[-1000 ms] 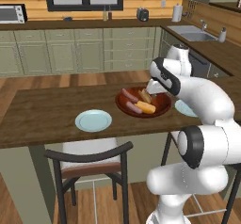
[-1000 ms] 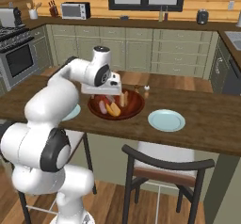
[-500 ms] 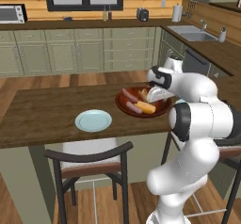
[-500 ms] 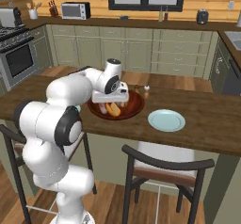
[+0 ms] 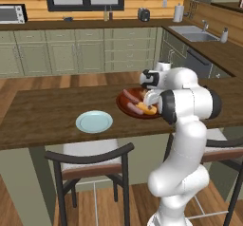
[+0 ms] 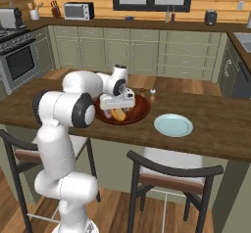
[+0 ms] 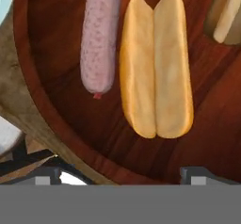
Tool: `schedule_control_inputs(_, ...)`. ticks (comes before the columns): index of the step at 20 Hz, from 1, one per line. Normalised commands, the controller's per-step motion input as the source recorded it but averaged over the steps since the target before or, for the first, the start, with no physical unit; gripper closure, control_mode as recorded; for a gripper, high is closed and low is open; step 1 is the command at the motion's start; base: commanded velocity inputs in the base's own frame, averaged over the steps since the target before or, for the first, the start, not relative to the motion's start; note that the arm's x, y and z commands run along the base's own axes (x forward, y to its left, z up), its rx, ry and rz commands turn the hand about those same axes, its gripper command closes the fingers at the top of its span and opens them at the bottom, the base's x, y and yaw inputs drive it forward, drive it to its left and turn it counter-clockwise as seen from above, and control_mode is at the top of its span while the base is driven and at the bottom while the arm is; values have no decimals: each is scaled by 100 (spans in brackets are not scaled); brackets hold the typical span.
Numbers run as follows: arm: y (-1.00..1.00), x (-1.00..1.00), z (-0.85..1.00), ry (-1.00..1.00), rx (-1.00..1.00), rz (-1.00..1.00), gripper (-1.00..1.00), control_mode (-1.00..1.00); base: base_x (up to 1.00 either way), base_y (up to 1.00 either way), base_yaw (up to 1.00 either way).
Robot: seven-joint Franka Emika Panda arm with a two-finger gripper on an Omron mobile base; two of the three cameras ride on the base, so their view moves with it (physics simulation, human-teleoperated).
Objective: Place one bun and one sausage from the bowl on each plate.
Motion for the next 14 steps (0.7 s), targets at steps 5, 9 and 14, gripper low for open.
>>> schedule_control_inputs(5,17,17,-36,11,-5,1,-100,-100,0,0,0)
schedule_control_inputs(9,1,13,-43,1,-2,2,-100,-100,0,0,0)
schedule_control_inputs(14,2,5,-48,-3,-2,1,-100,-100,0,0,0)
